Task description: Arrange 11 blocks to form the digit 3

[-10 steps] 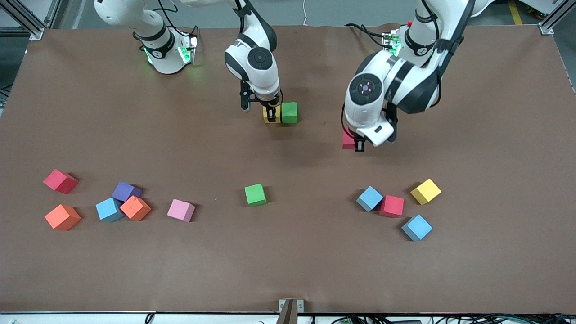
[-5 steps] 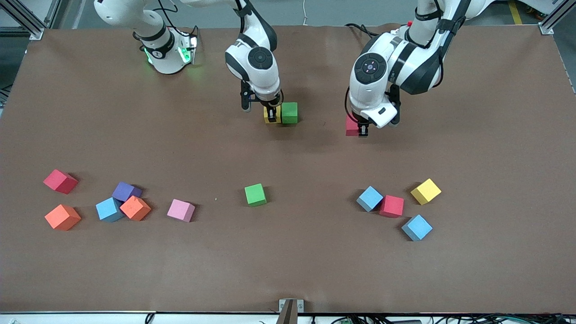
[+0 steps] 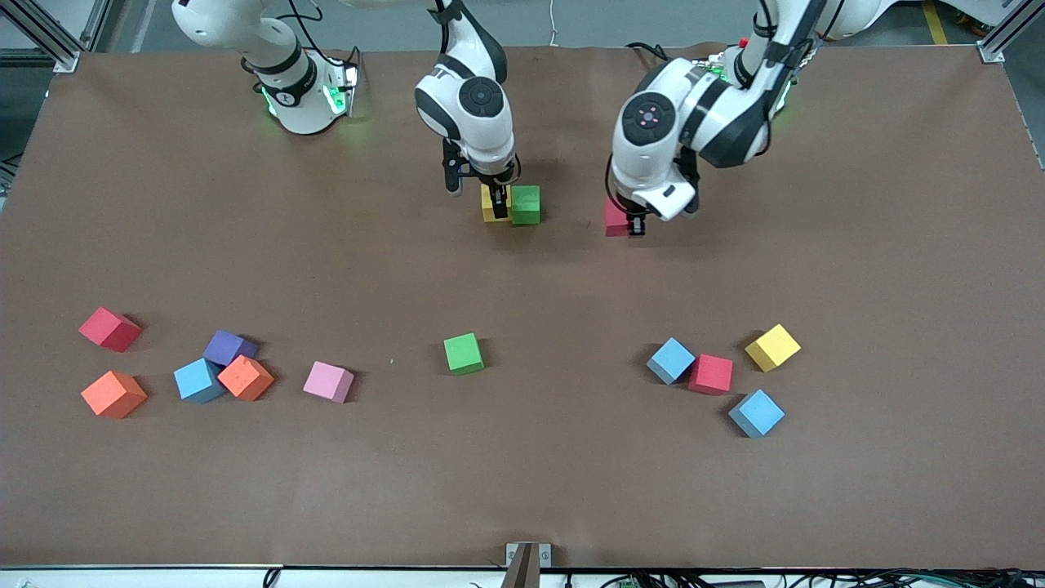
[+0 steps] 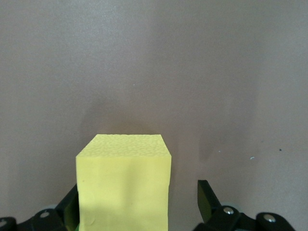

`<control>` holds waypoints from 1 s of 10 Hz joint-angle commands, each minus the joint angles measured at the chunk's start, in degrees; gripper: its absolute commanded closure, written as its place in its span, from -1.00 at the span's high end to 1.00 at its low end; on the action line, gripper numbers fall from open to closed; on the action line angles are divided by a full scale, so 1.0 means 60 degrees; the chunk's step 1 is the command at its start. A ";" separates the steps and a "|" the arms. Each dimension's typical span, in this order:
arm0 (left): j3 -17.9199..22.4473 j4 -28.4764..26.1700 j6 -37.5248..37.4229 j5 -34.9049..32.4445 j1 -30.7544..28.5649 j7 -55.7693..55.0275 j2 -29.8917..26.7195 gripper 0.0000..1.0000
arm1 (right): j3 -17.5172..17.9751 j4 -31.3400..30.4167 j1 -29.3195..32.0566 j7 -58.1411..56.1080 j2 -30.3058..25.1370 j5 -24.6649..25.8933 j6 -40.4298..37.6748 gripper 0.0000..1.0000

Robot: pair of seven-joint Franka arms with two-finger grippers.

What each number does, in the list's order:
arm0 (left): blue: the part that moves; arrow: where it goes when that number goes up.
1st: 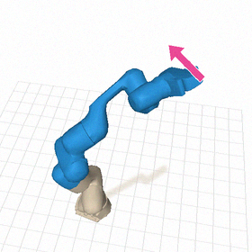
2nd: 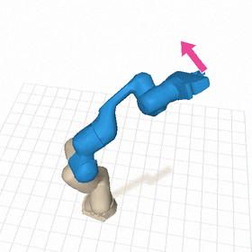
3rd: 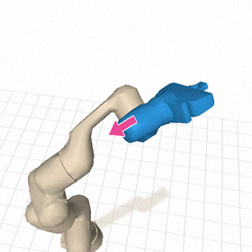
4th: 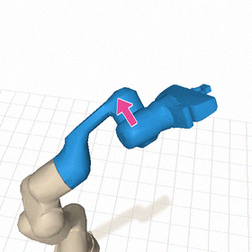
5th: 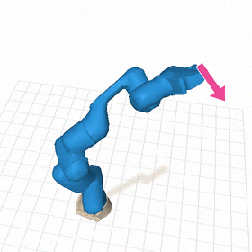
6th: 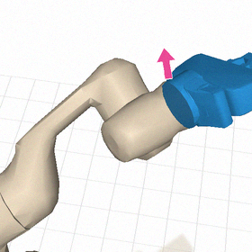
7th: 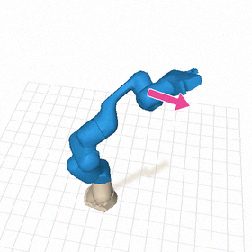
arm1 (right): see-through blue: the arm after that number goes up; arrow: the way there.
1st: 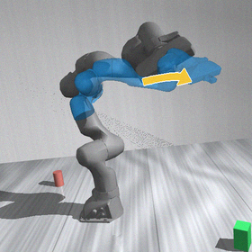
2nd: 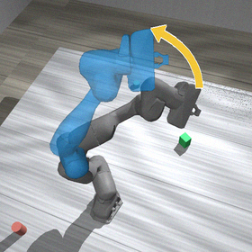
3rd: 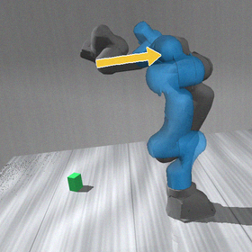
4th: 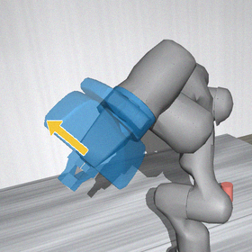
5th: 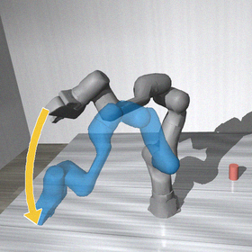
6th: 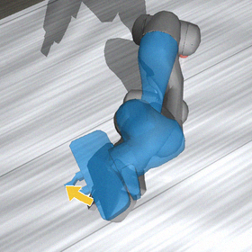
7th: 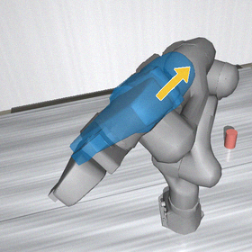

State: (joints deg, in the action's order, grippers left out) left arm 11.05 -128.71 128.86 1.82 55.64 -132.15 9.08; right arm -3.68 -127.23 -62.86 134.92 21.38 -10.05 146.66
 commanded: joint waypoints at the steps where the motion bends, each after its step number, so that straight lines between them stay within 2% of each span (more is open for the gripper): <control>1: -0.0622 0.0050 0.1338 0.0136 0.0029 -0.1041 0.1031 -0.73 | -0.0075 0.0024 0.0003 0.0160 -0.0004 -0.0068 -0.0068 1.00; 4: -0.1444 0.0065 0.2074 0.0121 0.0102 -0.2068 0.1561 -0.73 | -0.0352 0.0272 0.0178 0.0175 -0.0471 -0.0068 -0.0841 1.00; 10: -0.1563 -0.0153 0.2822 0.0107 0.0556 -0.2526 0.1710 -0.74 | -0.0382 0.0405 0.0954 -0.0132 -0.2110 -0.0010 -0.2952 1.00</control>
State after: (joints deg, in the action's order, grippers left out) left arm 1.58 -129.00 143.91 1.84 58.56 -146.82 19.39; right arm -6.40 -123.54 -58.91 135.17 12.84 -10.05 130.93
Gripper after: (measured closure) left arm 0.471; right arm 0.000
